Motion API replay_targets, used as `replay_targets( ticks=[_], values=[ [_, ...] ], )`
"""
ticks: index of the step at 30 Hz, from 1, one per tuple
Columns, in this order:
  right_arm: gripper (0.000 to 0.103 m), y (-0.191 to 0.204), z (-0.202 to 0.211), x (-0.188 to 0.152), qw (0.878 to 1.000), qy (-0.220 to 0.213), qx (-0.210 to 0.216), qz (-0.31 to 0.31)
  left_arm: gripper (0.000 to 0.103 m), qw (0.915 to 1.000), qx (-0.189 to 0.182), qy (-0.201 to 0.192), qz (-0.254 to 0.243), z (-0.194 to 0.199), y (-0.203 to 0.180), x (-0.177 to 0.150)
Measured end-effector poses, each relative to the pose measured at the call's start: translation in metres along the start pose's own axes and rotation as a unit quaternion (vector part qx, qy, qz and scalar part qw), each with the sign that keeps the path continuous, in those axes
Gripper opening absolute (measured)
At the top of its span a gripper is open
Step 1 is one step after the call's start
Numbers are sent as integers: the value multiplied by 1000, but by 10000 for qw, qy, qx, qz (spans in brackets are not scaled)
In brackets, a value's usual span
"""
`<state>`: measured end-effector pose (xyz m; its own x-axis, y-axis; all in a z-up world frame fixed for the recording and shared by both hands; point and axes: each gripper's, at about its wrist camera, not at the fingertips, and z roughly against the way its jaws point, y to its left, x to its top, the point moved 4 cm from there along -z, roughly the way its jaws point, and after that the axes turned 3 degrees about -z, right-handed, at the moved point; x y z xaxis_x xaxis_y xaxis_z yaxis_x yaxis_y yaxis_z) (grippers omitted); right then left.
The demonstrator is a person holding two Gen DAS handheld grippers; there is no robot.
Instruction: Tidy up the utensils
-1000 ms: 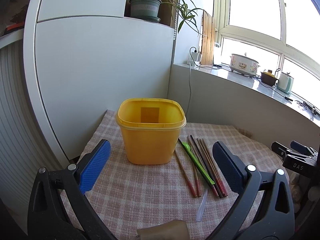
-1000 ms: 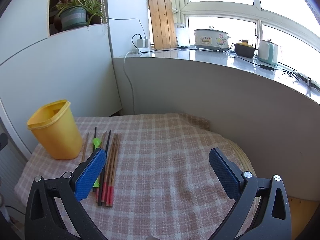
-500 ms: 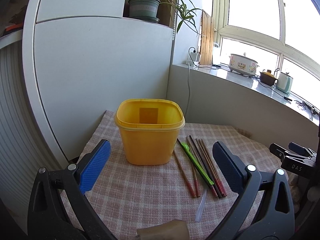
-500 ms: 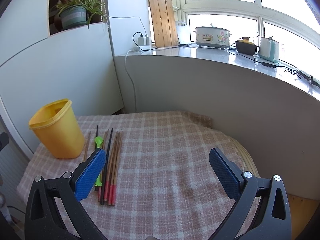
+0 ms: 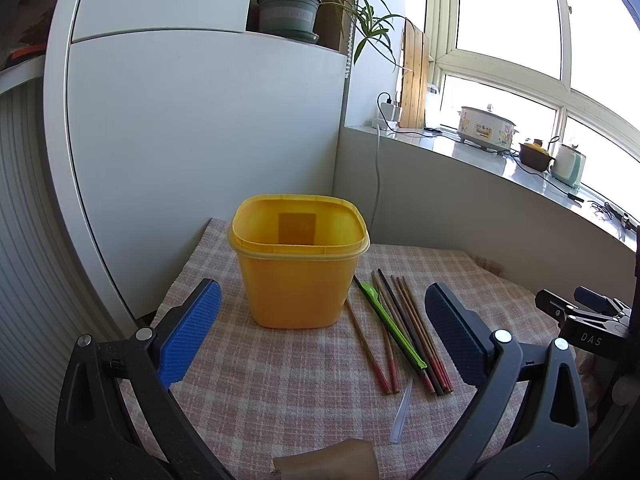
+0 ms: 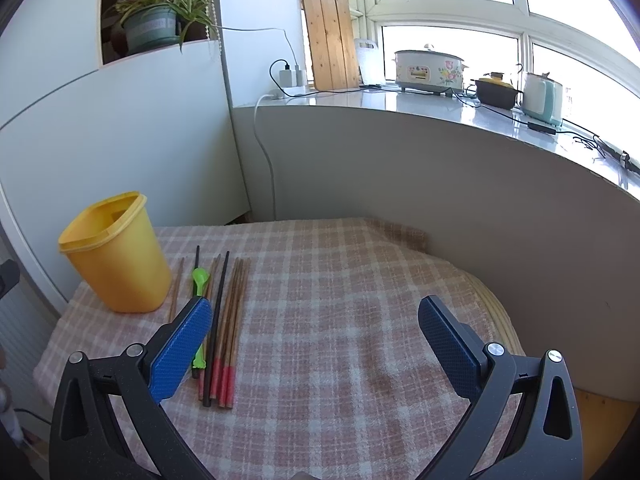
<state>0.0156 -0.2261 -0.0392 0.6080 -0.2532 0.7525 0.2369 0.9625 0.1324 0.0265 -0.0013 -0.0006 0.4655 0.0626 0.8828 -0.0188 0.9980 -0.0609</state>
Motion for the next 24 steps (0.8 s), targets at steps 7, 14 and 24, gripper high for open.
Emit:
replay_targets(
  ticks=[7,14,24],
  values=[
    [102,0,0,0,10000,3,4,0,103,10000,-5,2,1,0,0,0],
    [102,0,0,-1,10000,6,13,-5,103,10000,-11,-1,2,0,0,-1],
    [102,0,0,-3,10000,32,3,-16,103,10000,-30,26,-16,0,-4,-4]
  ],
)
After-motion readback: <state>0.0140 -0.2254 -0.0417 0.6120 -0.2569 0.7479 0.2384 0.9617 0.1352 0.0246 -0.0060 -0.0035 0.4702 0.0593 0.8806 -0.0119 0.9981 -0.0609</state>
